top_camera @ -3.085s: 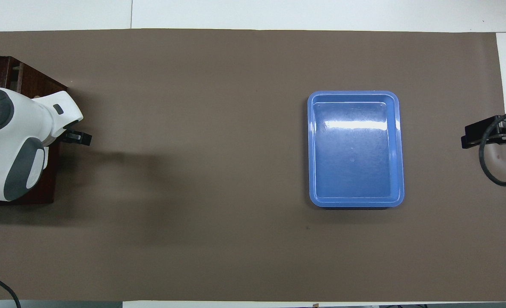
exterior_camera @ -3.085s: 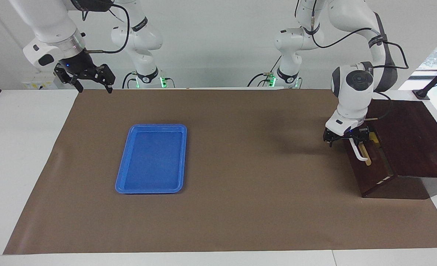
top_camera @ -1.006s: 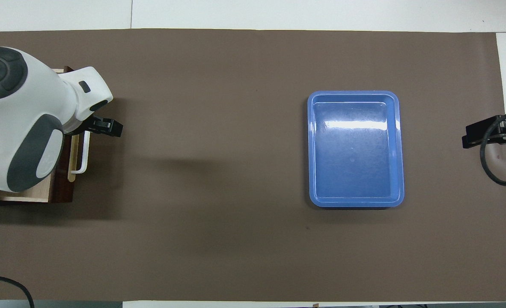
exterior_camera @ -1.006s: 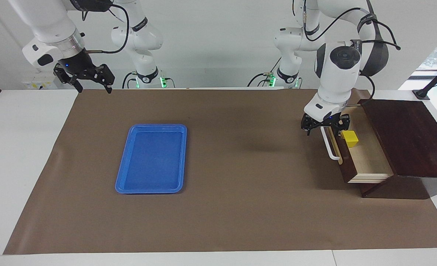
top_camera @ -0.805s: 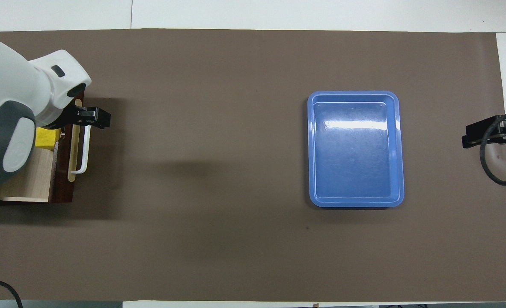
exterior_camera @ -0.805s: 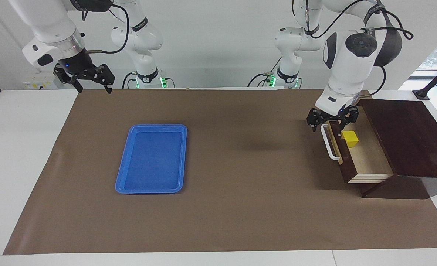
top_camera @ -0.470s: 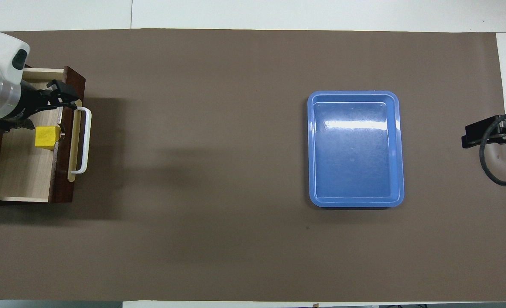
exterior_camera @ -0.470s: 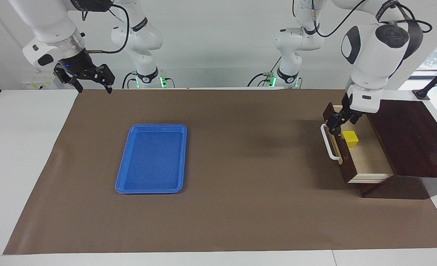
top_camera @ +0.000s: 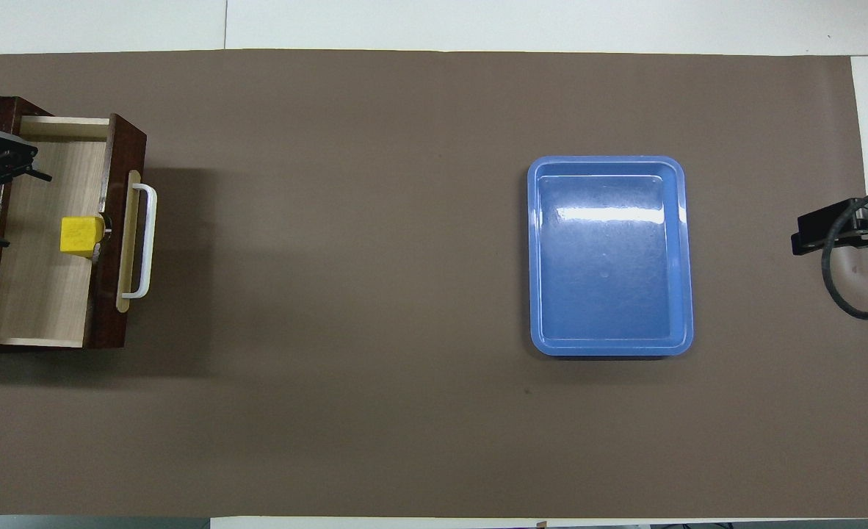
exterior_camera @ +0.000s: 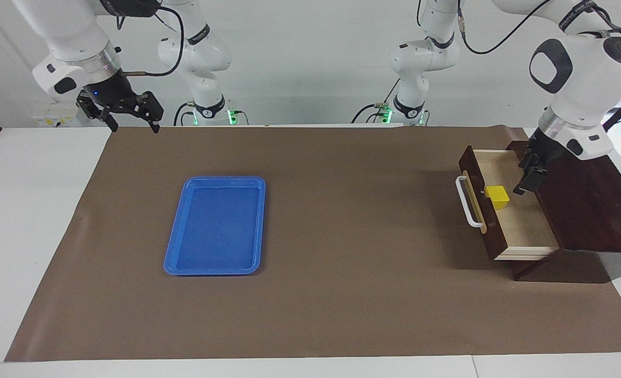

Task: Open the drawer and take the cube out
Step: 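Release the handle and lower the left gripper into the drawer, then grasp the yellow cube in the drawer with the left gripper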

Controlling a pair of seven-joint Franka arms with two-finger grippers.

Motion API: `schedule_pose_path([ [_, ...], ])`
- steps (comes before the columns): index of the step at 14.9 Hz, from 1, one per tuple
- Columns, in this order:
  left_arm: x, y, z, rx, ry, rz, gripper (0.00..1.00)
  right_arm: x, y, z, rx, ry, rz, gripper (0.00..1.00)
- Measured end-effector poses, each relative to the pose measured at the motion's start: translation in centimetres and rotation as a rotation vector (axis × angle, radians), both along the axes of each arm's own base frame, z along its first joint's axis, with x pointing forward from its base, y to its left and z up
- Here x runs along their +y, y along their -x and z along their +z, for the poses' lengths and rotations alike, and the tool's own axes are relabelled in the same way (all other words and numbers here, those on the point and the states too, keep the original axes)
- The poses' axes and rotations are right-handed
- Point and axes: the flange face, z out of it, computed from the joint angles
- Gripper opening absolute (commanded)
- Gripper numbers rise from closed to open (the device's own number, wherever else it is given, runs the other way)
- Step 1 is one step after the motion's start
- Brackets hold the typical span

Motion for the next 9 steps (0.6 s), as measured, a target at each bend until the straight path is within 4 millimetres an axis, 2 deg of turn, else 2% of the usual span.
schedule_pose_path([
  [2,0.6,0.3,-1.7,0.017,0.006,0.105,1.00,0.1,0.0,0.0,0.000,0.000,0.002,1.00],
  [4,0.3,0.5,-3.3,0.022,0.009,0.209,1.00,0.2,0.0,-0.1,0.002,0.000,0.004,1.00],
  [9,0.1,0.5,-5.2,0.000,0.014,0.334,1.00,0.2,0.0,-0.3,0.006,0.000,0.005,1.00],
])
